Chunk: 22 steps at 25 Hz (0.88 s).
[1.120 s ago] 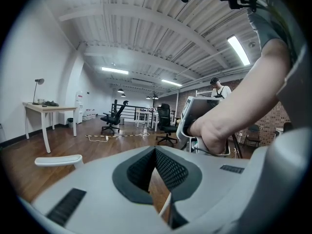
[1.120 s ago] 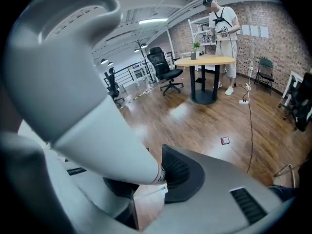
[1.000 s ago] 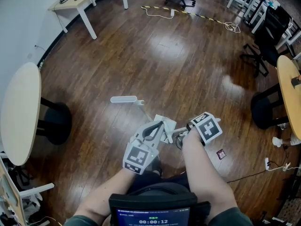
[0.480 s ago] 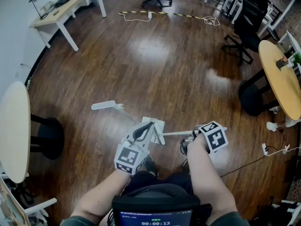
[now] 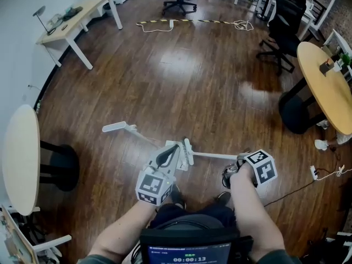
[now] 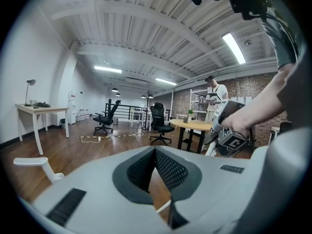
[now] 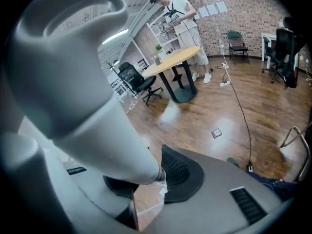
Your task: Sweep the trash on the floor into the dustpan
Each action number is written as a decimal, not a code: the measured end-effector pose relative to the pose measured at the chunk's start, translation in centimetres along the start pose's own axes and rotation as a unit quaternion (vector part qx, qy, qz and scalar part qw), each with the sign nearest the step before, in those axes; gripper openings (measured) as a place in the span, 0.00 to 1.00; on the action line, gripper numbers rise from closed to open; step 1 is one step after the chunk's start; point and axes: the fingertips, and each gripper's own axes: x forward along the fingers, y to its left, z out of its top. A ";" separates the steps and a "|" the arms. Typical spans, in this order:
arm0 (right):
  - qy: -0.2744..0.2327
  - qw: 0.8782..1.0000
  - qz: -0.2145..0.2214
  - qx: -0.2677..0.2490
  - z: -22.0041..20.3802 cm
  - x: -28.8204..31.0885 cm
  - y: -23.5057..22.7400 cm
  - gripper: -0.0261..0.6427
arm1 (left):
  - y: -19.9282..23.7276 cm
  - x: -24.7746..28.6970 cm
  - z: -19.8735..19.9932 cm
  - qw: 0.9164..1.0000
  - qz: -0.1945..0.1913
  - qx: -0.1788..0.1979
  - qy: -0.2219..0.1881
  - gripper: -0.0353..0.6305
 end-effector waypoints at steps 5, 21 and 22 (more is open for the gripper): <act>-0.012 0.996 0.072 -0.058 7.3 -1.5 0.4 0.20 | -4.3 2.4 3.4 1.000 -0.002 0.004 -0.010 0.06; -0.138 0.894 0.223 -0.363 25.2 -9.0 2.8 0.17 | -15.9 8.7 13.2 0.998 -0.026 0.031 -0.043 0.06; -0.141 0.890 0.224 -0.370 25.9 -9.1 2.6 0.17 | -16.1 9.2 13.6 0.998 -0.025 0.030 -0.044 0.06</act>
